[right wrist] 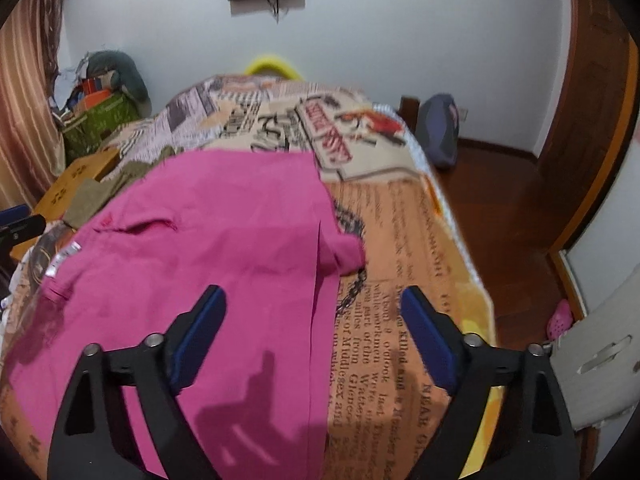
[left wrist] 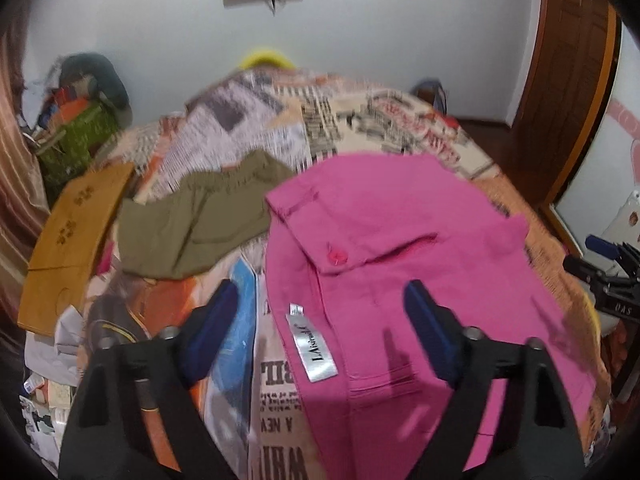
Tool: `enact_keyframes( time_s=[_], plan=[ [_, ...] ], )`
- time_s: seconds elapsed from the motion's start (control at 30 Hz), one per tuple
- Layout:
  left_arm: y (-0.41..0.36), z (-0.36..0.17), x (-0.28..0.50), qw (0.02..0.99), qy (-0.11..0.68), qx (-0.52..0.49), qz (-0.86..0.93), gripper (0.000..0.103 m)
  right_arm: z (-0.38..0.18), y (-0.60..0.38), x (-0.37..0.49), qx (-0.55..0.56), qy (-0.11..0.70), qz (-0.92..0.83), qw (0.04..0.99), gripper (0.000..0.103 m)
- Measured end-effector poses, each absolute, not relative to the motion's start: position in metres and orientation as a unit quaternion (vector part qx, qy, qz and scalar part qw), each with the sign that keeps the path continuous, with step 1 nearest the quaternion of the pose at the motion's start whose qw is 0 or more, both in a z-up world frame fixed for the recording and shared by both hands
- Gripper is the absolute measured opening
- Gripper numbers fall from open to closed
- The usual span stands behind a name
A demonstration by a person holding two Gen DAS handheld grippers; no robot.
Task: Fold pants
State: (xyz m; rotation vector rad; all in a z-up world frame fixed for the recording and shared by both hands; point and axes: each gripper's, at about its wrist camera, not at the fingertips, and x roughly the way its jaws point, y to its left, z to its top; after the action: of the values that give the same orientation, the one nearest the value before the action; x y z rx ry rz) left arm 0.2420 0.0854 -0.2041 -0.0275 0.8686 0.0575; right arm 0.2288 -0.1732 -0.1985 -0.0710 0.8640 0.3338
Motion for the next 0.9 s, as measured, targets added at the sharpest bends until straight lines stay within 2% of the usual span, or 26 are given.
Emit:
enact_keyframes(
  time_s=[0.1,0.17,0.27,0.4,0.5,0.53,0.57,0.6,0.63,0.67,0.7,0.77,0.9],
  plan=[
    [0.092,-0.222,0.256,0.895,0.446,-0.022,0.018,0.069,-0.212,-0.173,0.243,-0.019,0.429,0.173,0.886,0.077],
    [0.093,-0.231,0.262,0.888,0.459,-0.019,0.013,0.059,-0.221,-0.172,0.253,-0.014,0.441,0.177,0.88,0.07],
    [0.091,-0.243,0.269,0.881,0.473,-0.014,0.004,0.052,-0.231,-0.174,0.262,-0.001,0.457,0.186,0.87,0.062],
    [0.093,-0.257,0.277,0.869,0.493,-0.033,-0.02,0.05,-0.243,-0.173,0.27,0.019,0.476,0.21,0.854,0.056],
    [0.096,-0.266,0.284,0.862,0.5,-0.067,-0.042,0.047,-0.253,-0.167,0.278,0.02,0.49,0.218,0.843,0.042],
    [0.096,-0.267,0.285,0.862,0.5,-0.072,-0.044,0.046,-0.257,-0.166,0.279,0.02,0.499,0.219,0.838,0.035],
    [0.096,-0.266,0.285,0.863,0.498,-0.073,-0.046,0.039,-0.259,-0.166,0.279,0.019,0.499,0.221,0.838,0.027],
    [0.095,-0.266,0.285,0.863,0.497,-0.072,-0.049,0.034,-0.258,-0.165,0.279,0.017,0.497,0.221,0.839,0.025],
    [0.093,-0.266,0.285,0.862,0.498,-0.069,-0.055,0.023,-0.257,-0.165,0.277,0.015,0.495,0.222,0.84,0.023],
    [0.091,-0.266,0.285,0.863,0.499,-0.063,-0.055,0.021,-0.256,-0.165,0.276,0.016,0.494,0.224,0.84,0.014],
    [0.089,-0.266,0.284,0.864,0.498,-0.056,-0.054,0.02,-0.256,-0.166,0.277,0.017,0.493,0.226,0.84,0.009],
    [0.083,-0.264,0.283,0.867,0.495,-0.04,-0.054,0.008,-0.255,-0.166,0.276,0.015,0.491,0.228,0.841,0.008],
    [0.073,-0.257,0.282,0.873,0.483,-0.015,-0.063,0.002,-0.253,-0.165,0.272,-0.015,0.485,0.224,0.845,0.005]
  ],
)
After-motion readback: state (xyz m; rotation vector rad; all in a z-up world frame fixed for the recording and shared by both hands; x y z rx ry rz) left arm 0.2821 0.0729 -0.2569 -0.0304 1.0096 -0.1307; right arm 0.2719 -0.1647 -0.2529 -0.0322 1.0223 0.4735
